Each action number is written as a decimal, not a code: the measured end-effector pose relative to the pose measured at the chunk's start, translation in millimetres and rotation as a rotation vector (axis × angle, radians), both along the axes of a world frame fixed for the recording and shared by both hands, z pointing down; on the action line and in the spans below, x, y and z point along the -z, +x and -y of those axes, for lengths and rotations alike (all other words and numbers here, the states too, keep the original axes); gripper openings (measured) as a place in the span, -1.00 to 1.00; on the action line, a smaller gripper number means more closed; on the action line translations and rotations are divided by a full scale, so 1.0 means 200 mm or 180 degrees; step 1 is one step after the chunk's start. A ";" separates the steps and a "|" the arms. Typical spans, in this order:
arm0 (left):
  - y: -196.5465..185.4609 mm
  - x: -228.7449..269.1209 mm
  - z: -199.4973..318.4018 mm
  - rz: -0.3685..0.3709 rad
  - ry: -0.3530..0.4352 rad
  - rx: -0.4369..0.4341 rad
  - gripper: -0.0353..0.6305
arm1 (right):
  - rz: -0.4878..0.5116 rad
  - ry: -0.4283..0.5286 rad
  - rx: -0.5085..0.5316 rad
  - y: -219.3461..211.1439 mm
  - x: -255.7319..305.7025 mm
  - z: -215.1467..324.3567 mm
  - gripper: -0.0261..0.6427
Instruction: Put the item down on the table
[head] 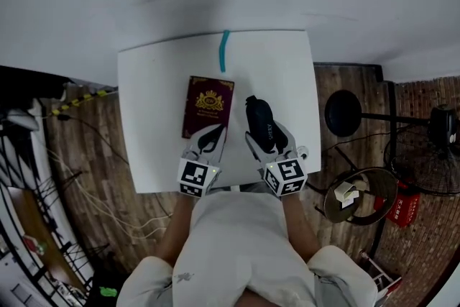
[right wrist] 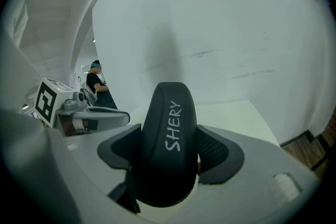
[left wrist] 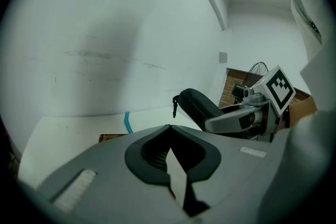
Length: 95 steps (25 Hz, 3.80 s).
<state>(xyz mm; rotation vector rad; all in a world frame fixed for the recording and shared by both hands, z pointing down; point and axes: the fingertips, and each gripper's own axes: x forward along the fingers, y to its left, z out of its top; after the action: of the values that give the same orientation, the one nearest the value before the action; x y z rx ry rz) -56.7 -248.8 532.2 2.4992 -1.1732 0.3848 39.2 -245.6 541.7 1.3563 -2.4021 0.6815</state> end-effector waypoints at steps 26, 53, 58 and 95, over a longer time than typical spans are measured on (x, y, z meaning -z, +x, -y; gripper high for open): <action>0.20 -0.43 0.09 0.0060 -0.0688 -0.0059 -0.84 | -0.0305 -0.0624 0.0147 0.09 -0.58 0.14 0.06; 0.29 -0.51 0.09 0.0074 -0.0878 -0.0090 -0.84 | -0.0570 -0.0675 0.0370 0.07 -0.79 0.17 0.10; 0.29 -0.53 0.07 0.0081 -0.0933 -0.0109 -0.84 | -0.0564 -0.0702 0.0388 0.08 -0.81 0.17 0.11; 0.22 -0.35 0.04 0.0024 -0.0637 -0.0083 -0.84 | -0.0590 -0.0166 0.0255 0.10 -0.48 0.13 0.06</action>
<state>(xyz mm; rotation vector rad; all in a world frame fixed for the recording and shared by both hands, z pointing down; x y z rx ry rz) -11.8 -256.4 602.4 2.3440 -1.0505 0.4933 58.3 -272.1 636.9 1.2373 -2.2628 0.5669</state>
